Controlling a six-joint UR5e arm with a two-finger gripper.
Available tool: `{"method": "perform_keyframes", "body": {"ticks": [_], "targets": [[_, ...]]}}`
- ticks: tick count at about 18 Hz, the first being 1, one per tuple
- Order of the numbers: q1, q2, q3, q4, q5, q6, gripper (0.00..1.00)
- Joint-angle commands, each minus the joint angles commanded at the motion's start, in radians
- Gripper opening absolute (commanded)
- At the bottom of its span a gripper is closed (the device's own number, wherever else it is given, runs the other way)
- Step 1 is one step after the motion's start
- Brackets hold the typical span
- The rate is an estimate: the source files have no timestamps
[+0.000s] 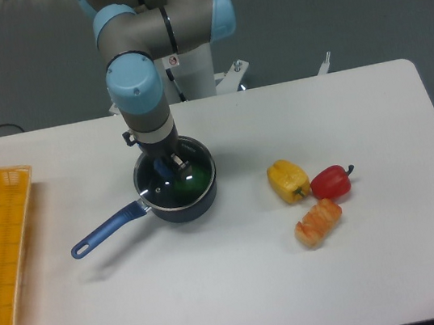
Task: Close the pot lid
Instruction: 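Hold the lid on the saucepan rim and settle it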
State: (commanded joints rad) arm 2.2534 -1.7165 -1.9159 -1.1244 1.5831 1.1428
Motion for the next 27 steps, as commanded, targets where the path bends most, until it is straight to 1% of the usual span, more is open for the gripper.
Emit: {"method": "perform_keyframes", "body": {"ticks": [17, 20, 22, 24, 27], "targets": [[0.002, -0.005, -0.002, 0.000, 0.005, 0.002, 0.56], [0.002, -0.005, -0.002, 0.000, 0.005, 0.005, 0.60], [0.002, -0.005, -0.002, 0.000, 0.005, 0.005, 0.61], [0.002, -0.005, -0.002, 0.000, 0.005, 0.005, 0.64], [0.002, -0.006, -0.002, 0.000, 0.005, 0.005, 0.65]]}}
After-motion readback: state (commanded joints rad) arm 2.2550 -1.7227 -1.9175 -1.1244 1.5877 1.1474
